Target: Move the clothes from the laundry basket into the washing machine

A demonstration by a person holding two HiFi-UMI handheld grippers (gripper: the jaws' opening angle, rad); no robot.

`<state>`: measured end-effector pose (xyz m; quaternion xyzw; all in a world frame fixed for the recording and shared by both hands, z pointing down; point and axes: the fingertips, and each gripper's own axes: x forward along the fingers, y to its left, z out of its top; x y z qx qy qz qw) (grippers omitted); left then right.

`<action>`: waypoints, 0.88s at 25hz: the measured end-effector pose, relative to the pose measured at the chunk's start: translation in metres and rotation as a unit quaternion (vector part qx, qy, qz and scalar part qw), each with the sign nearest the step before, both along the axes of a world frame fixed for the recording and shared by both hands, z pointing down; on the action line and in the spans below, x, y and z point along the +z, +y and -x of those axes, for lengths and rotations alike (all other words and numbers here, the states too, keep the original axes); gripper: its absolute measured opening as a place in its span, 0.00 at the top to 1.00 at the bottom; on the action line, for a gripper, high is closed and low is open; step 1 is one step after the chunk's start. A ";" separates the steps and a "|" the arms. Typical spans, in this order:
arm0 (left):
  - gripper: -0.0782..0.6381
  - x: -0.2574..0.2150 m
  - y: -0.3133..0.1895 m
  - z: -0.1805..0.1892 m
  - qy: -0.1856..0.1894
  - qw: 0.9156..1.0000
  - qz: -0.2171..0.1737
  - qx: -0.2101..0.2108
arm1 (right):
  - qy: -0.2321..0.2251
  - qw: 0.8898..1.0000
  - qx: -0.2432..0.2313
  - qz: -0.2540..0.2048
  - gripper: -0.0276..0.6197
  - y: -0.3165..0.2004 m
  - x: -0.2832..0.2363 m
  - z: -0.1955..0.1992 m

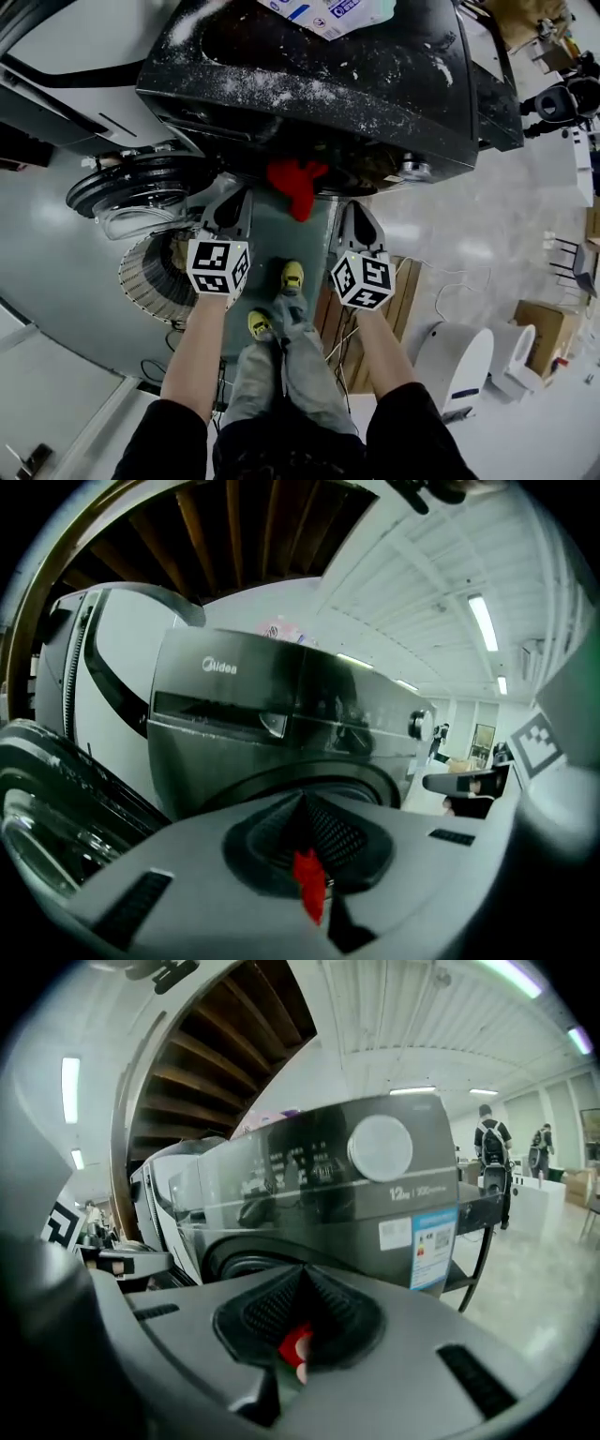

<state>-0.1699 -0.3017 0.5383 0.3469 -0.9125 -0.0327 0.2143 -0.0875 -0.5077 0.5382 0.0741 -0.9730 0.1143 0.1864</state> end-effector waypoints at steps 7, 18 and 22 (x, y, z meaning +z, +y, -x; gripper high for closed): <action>0.88 -0.069 0.036 -0.010 -0.006 1.000 -0.024 -0.013 | -0.012 1.000 0.004 -0.006 0.95 0.022 -0.074 -0.017; 0.88 -0.162 0.066 -0.049 -0.055 0.998 0.004 0.021 | -0.050 0.999 -0.005 -0.018 0.95 0.042 -0.177 -0.053; 0.88 -0.189 0.076 -0.061 -0.058 0.998 -0.003 0.015 | -0.053 0.998 0.005 -0.017 0.95 0.038 -0.200 -0.072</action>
